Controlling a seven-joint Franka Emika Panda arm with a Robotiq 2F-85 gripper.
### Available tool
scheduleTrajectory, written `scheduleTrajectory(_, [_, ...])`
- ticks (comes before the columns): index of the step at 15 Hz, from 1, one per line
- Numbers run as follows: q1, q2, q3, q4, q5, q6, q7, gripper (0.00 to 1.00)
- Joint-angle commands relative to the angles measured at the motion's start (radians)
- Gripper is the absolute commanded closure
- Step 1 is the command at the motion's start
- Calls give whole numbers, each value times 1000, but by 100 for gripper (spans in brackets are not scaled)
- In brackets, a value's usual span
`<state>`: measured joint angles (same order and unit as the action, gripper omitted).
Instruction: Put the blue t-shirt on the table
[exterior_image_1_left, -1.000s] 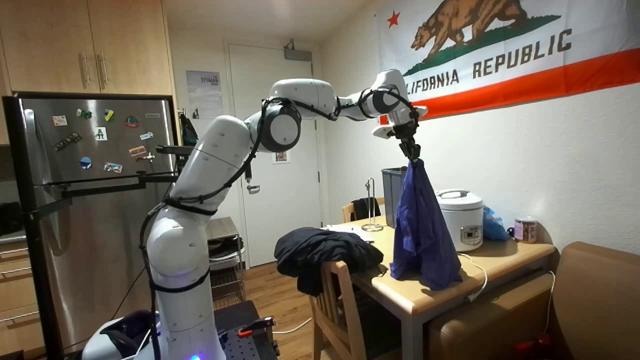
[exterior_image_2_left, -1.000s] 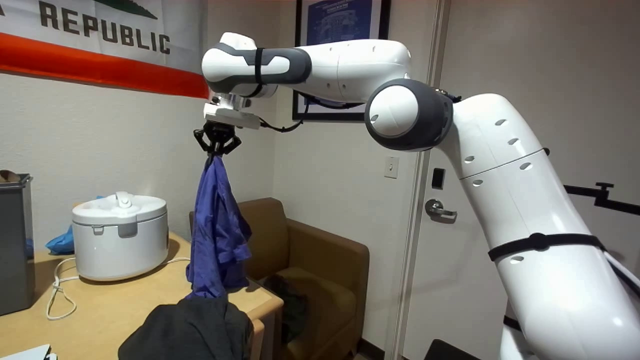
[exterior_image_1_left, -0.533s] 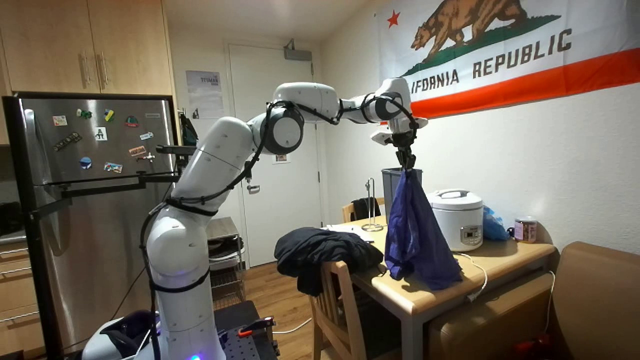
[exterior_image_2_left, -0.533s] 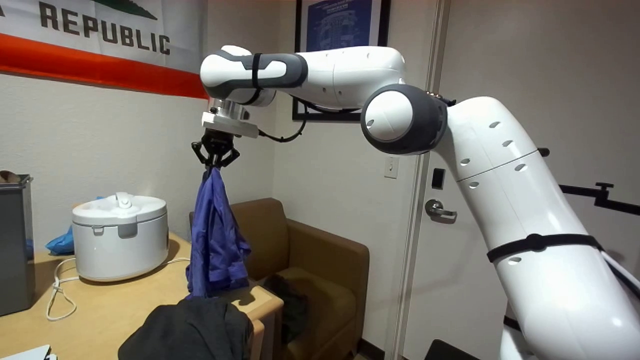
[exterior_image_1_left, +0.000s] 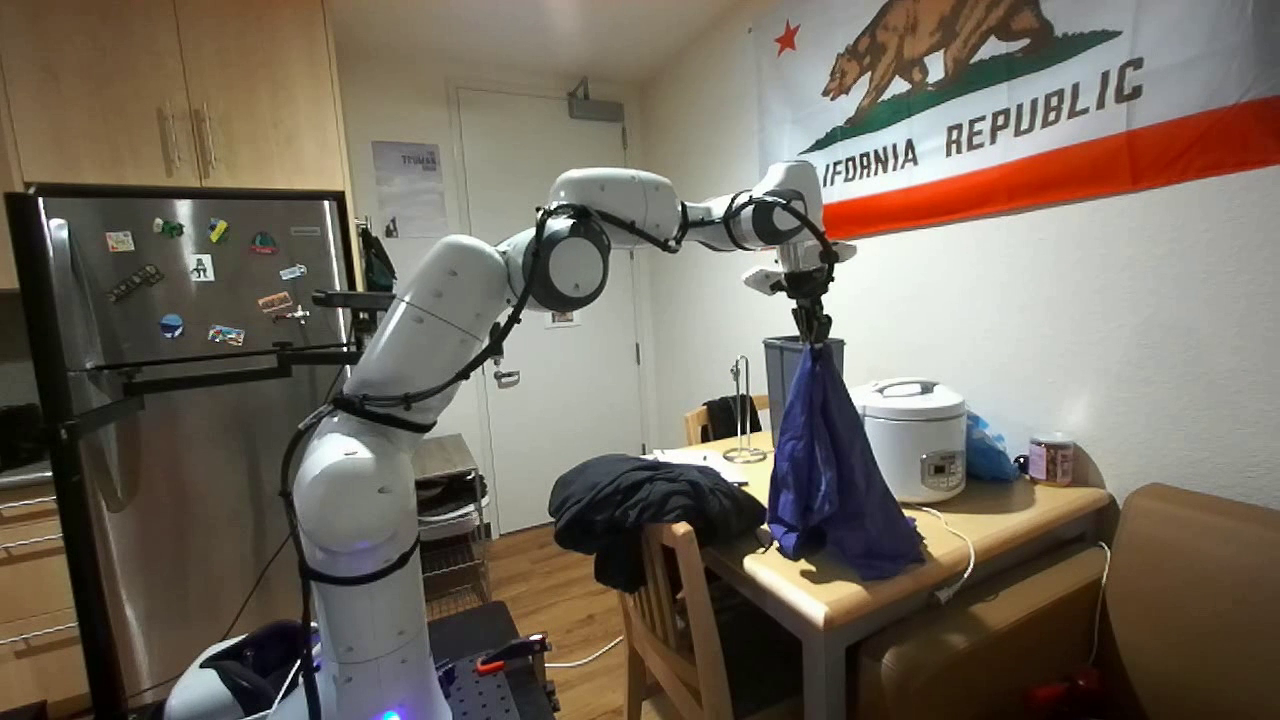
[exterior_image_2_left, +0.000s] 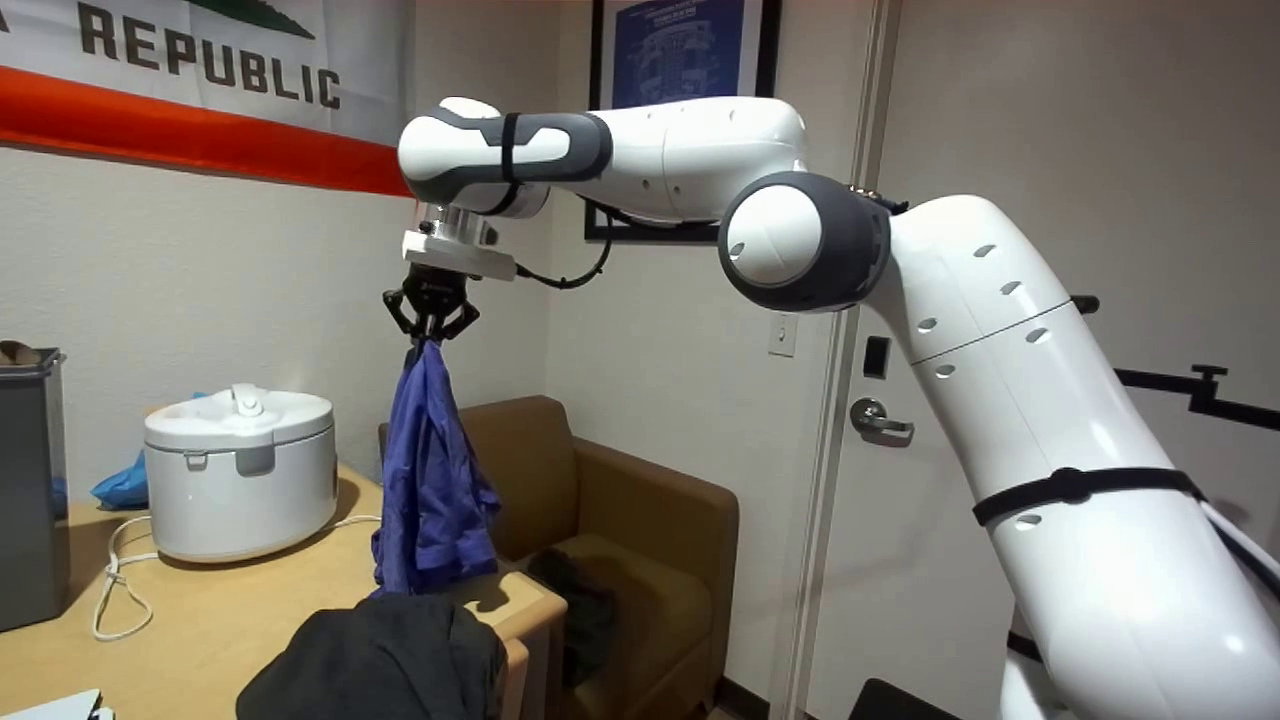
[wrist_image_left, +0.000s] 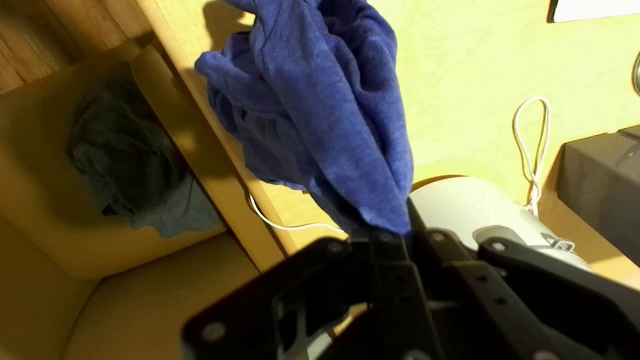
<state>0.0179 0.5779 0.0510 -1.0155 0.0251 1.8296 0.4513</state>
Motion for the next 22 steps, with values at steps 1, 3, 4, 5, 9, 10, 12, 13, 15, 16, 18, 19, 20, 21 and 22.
scheduleTrajectory(1, [-3,59,0,48,5,-20,-1,99])
scheduleTrajectory(3, [-11,102,5,64,18,-37,-4,99])
scheduleTrajectory(4, [-13,123,5,71,21,-47,-3,99])
scheduleTrajectory(5, [-15,145,6,75,22,-53,-4,99])
scheduleTrajectory(9, [-12,227,-25,96,55,-98,-11,99])
scheduleTrajectory(10, [-14,243,-26,101,65,-111,-10,99])
scheduleTrajectory(12, [-10,278,-28,114,87,-145,-9,99])
scheduleTrajectory(13, [-3,296,-29,122,90,-163,-6,99])
scheduleTrajectory(15, [10,328,-32,138,89,-197,-2,99])
scheduleTrajectory(16, [17,343,-35,148,86,-213,2,99])
scheduleTrajectory(18, [26,367,-36,166,86,-234,3,99])
scheduleTrajectory(19, [28,376,-38,177,86,-238,5,99])
scheduleTrajectory(20, [30,383,-39,185,86,-237,7,99])
scheduleTrajectory(21, [21,387,-23,186,74,-220,22,99])
scheduleTrajectory(22, [20,392,-26,194,78,-207,38,99])
